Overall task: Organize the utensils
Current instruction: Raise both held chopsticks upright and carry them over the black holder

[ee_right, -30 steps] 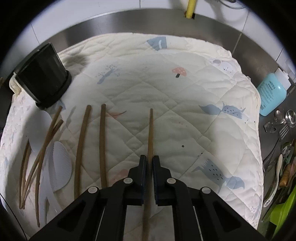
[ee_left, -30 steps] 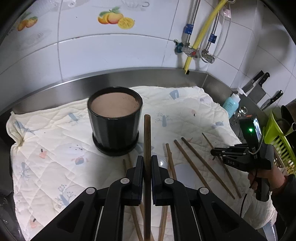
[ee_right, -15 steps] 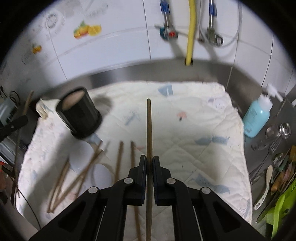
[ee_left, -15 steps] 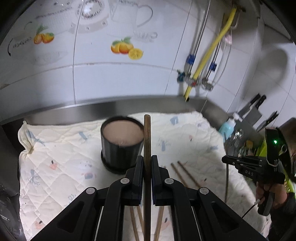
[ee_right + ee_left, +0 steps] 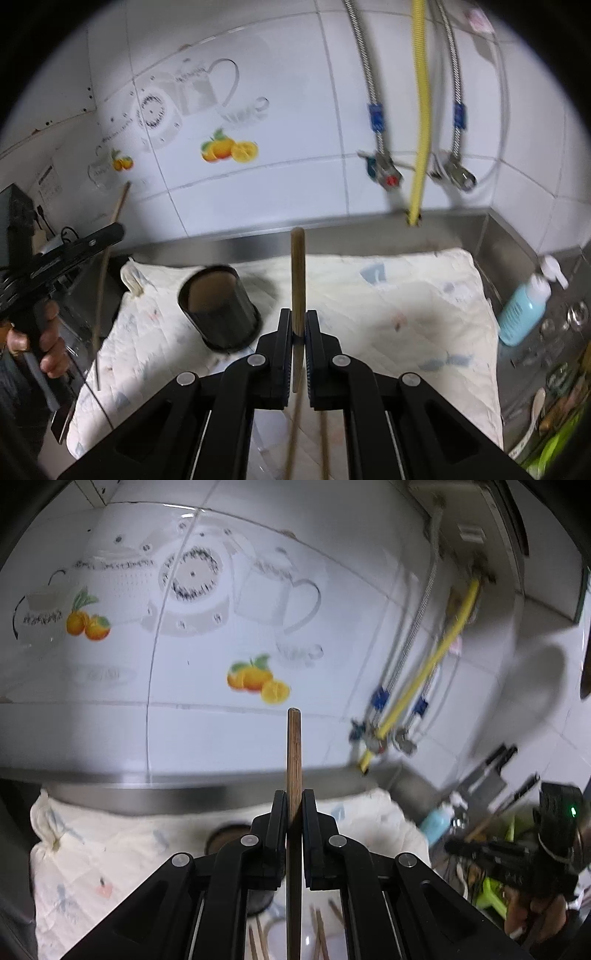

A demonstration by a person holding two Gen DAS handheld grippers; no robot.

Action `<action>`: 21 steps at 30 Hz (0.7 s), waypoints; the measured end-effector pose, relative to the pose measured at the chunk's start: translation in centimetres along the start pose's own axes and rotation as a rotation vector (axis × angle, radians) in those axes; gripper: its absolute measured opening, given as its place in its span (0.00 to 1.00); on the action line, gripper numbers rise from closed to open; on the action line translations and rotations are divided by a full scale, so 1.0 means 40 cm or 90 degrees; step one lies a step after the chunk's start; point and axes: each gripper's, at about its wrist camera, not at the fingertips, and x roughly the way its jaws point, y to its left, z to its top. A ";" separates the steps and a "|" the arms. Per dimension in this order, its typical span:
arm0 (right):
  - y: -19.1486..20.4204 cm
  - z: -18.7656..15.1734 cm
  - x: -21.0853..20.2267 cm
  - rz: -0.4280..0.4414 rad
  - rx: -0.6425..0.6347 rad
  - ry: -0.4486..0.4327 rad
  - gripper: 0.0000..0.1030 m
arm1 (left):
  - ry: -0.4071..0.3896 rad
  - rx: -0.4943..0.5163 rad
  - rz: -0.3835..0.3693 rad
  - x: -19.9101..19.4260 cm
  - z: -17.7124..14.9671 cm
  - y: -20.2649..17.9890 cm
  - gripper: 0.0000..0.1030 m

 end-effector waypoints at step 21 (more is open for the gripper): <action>0.115 0.098 0.038 0.010 -0.013 -0.022 0.08 | -0.183 0.003 -0.015 0.229 0.120 0.134 0.07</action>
